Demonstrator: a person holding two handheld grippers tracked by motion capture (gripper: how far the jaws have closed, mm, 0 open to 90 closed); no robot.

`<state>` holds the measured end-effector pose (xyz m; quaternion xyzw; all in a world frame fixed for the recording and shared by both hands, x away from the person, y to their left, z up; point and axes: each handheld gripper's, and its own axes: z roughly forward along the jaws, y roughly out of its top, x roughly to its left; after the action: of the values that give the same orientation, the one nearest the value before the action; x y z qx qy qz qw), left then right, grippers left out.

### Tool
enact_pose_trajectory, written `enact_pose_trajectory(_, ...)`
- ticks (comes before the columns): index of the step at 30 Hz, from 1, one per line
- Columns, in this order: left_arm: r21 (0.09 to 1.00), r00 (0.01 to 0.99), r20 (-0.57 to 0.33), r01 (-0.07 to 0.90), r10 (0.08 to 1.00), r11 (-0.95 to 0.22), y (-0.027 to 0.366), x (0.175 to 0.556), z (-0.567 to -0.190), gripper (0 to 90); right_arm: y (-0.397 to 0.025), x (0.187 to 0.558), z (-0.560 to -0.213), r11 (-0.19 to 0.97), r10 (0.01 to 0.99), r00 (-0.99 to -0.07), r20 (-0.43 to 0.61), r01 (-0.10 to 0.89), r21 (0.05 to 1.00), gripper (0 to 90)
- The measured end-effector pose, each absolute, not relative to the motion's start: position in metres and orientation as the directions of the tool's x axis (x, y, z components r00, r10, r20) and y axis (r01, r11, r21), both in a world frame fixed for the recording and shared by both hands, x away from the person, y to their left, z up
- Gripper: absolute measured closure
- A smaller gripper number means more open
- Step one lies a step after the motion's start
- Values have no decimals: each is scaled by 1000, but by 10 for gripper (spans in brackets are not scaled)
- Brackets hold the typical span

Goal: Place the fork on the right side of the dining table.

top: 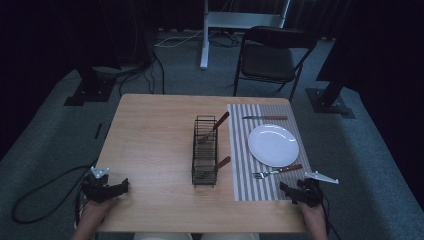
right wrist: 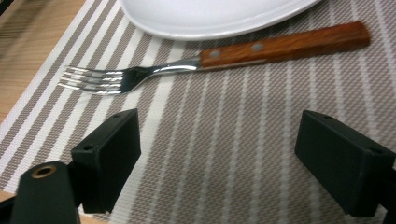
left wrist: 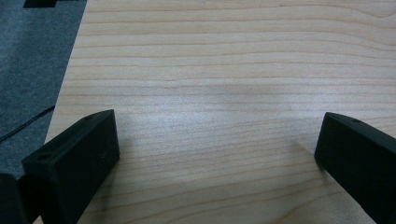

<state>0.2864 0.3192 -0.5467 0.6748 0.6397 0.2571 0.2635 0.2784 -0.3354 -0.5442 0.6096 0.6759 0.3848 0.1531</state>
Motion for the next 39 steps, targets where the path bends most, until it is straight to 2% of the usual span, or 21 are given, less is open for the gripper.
enact_pose_trajectory(3, 684, 50, 10, 728, 999, -43, 319, 286, -547, 2, -318, 274, -543, 2, 955, -217, 203, 688, 726, 135)
enact_pose_trajectory(8, 685, 49, 10, 728, 999, -43, 319, 286, -547, 2, -303, 267, -543, -10, 975, -159, 153, 662, 749, 135)
enact_pose_trajectory(15, 684, 49, 10, 728, 999, -43, 319, 286, -547, 2, -294, 251, -547, 20, 1000, -28, -3, 639, 769, 125)
enact_pose_trajectory(22, 685, 50, 10, 728, 999, -43, 319, 286, -547, 2, -305, 246, -549, -54, 997, 71, 11, 645, 763, 125)
enact_pose_trajectory(28, 685, 50, 10, 728, 999, -43, 319, 286, -547, 2, -304, 247, -552, -33, 997, 70, -19, 670, 742, 114)
enact_pose_trajectory(39, 684, 49, 10, 728, 999, -43, 319, 286, -547, 2, -311, 241, -555, -66, 996, 84, 15, 651, 756, 114)
